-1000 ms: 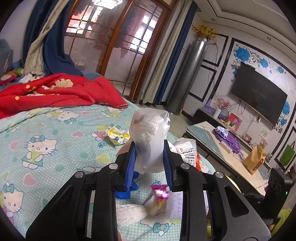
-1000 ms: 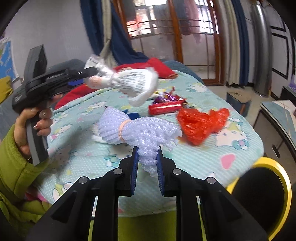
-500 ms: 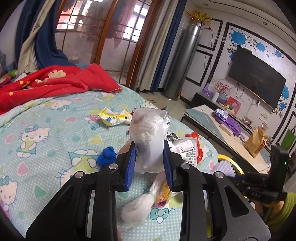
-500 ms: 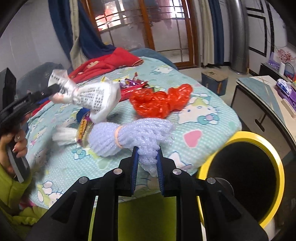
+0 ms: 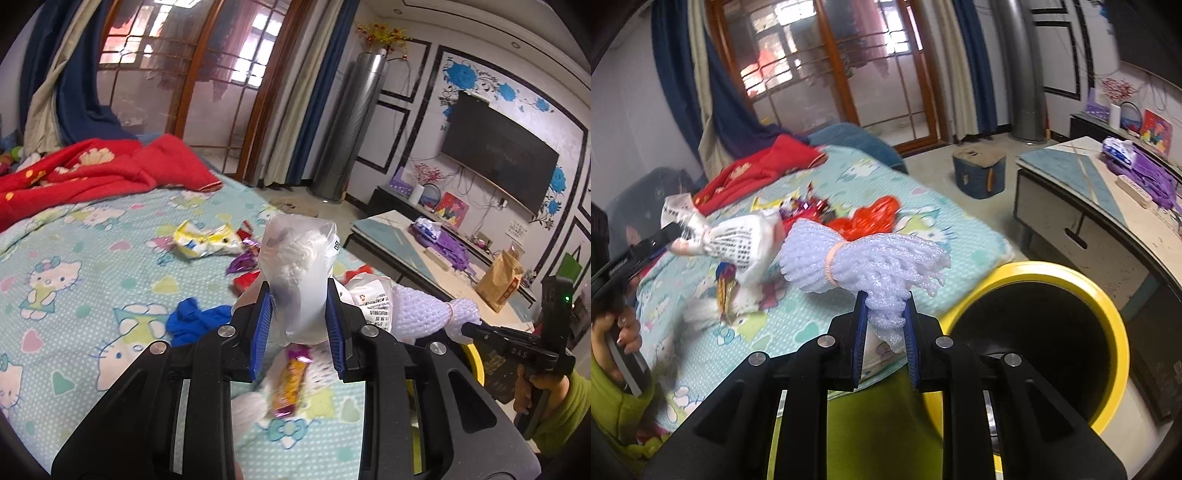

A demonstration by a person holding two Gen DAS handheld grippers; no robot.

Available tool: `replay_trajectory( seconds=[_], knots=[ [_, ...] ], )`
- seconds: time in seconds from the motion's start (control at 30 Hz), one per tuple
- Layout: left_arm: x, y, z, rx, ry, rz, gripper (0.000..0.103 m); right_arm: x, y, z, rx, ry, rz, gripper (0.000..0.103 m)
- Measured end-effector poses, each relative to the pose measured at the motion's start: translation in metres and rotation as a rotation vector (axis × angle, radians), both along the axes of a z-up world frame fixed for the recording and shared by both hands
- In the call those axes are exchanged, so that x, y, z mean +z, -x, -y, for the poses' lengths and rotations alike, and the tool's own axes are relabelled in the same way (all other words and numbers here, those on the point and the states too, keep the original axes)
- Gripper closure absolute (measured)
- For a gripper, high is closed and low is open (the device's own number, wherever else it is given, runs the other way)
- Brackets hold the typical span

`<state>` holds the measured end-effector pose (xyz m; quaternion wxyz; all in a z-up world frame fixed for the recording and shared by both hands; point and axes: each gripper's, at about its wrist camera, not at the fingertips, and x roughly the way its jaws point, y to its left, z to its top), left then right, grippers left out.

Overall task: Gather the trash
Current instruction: 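Lift the white bag with the left tool while the right tool carries the foam net over the bin, then open both tools over the yellow bin, dropping the white bag and foam net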

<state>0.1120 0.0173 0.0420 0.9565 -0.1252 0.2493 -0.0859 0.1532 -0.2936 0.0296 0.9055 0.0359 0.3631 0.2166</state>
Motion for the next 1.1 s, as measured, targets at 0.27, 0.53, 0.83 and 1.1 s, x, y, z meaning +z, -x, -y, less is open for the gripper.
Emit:
replay_trajectory(
  seconds=[0.27, 0.53, 0.83, 1.1],
  knots=[
    [0.007, -0.006, 0.033, -0.061, -0.015, 0.015, 0.082, 0.007, -0.001, 0.030, -0.086, -0.027, 0.030, 0.085],
    [0.007, -0.012, 0.067, -0.134, -0.037, 0.023, 0.082, 0.009, 0.003, 0.063, -0.200, -0.022, 0.059, 0.085],
    [0.005, -0.021, 0.125, -0.249, -0.079, 0.027, 0.082, 0.003, 0.007, 0.103, -0.338, -0.003, 0.049, 0.085],
    [-0.002, -0.031, 0.177, -0.358, -0.119, 0.020, 0.081, -0.012, 0.008, 0.131, -0.450, 0.009, -0.003, 0.084]
  ],
)
